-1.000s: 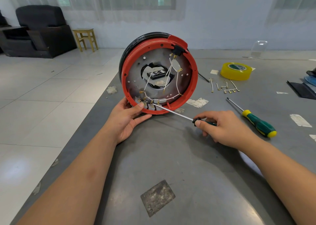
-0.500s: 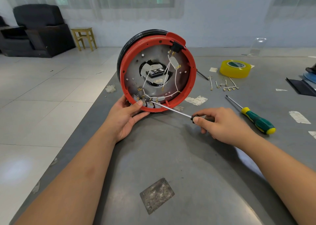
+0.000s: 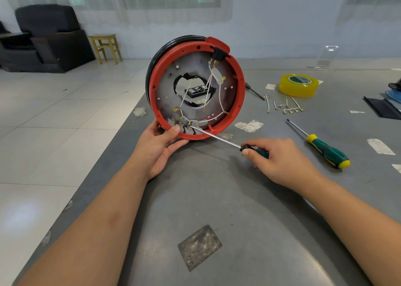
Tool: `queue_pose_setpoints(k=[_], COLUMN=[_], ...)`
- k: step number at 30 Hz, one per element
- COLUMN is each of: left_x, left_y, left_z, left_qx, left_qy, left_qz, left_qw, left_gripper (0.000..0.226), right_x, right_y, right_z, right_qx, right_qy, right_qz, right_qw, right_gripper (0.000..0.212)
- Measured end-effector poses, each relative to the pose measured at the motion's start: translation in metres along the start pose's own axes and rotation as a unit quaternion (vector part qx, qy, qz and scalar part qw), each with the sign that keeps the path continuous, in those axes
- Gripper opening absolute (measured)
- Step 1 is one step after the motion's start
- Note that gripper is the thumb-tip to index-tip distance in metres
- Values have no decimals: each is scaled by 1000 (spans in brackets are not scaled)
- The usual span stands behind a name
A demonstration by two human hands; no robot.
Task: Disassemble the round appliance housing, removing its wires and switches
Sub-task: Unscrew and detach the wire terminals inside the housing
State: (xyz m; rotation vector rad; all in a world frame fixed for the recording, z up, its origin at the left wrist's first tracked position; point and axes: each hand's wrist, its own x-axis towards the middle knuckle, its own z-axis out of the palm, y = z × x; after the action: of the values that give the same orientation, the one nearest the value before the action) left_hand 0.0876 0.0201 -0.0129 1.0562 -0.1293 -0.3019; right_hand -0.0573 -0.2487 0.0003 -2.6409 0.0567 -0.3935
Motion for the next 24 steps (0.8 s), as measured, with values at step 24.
queue_pose_setpoints(k=[24], left_x=[-5], left_y=[1], left_z=[5], left_qx=[-31], left_qy=[9], left_qz=[13], left_qw=[999], left_gripper=[50], right_x=[-2], right_y=[-15], right_z=[-10], right_qx=[-22], right_qy=[-13], right_qz=[10], right_qw=[1000], right_gripper=[27])
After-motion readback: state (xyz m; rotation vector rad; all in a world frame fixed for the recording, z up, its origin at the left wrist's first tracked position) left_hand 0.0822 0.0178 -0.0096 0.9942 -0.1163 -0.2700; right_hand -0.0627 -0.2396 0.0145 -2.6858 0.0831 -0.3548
